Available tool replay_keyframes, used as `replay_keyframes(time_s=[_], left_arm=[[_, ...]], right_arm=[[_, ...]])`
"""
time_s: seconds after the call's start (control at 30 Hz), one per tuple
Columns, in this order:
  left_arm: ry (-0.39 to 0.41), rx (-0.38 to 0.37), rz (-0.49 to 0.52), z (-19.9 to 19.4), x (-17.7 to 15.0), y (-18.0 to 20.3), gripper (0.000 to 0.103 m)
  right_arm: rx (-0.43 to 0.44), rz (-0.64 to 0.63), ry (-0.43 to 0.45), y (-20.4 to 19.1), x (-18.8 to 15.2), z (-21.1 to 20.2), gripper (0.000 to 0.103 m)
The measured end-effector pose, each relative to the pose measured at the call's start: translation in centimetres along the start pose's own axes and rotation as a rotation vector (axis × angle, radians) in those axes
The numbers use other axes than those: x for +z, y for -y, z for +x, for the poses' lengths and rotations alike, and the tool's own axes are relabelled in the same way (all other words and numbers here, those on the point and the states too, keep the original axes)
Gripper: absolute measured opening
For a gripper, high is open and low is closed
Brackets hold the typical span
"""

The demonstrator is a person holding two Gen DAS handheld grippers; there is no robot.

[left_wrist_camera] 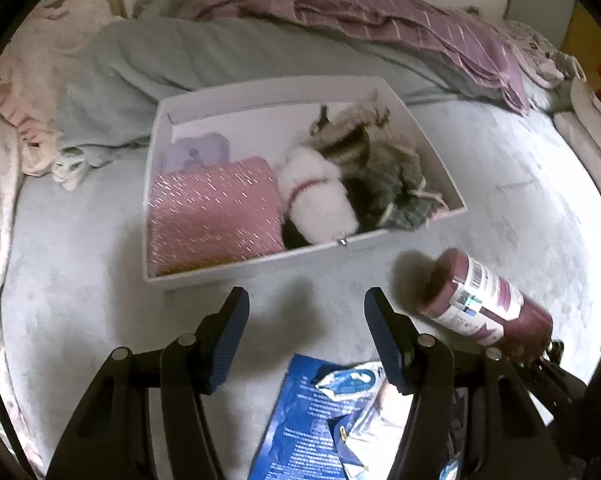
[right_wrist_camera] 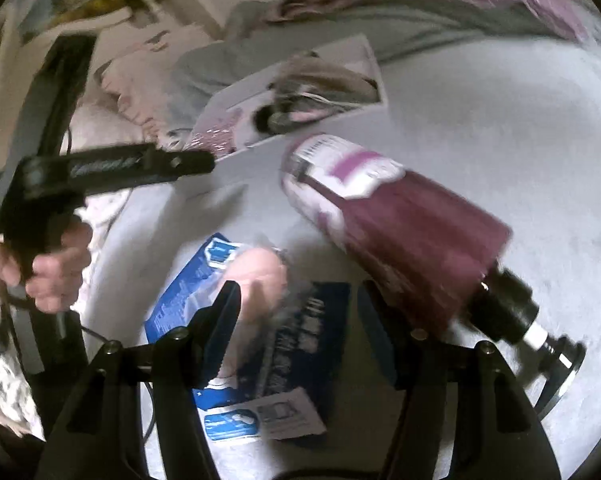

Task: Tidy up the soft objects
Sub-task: 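Reach right tool to peach sponge in blue packet and close on it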

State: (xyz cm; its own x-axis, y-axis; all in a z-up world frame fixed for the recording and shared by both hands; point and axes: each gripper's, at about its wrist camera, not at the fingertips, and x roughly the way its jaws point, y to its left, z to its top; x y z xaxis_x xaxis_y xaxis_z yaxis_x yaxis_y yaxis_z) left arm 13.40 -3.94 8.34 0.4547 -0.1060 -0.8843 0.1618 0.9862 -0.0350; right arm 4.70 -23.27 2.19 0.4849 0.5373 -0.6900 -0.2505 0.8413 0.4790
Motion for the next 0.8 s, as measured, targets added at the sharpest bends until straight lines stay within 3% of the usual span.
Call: replay_keyframes(time_s=[0.1, 0.3, 0.43, 0.8], left_arm=[[-0.027, -0.021, -0.001, 0.4, -0.2, -0.1, 0.06], [-0.034, -0.022, 0.007, 0.6, -0.3, 0.1, 0.06], [-0.032, 0.021, 0.037, 0.3, -0.6, 0.5, 0.06], [0.113, 0.044, -0.041, -2.3, -6.1, -2.1, 0.06]], right_arm=[[-0.02, -0.004, 0.016, 0.0, -0.2, -0.2, 0.062], [-0.159, -0.168, 0.05, -3.3, -1.2, 0.1, 0.062], [-0.139, -0.175, 0.044, -4.0, -1.6, 0.4, 0.062], [-0.126, -0.181, 0.045, -4.7, -1.3, 1.1, 0.062]])
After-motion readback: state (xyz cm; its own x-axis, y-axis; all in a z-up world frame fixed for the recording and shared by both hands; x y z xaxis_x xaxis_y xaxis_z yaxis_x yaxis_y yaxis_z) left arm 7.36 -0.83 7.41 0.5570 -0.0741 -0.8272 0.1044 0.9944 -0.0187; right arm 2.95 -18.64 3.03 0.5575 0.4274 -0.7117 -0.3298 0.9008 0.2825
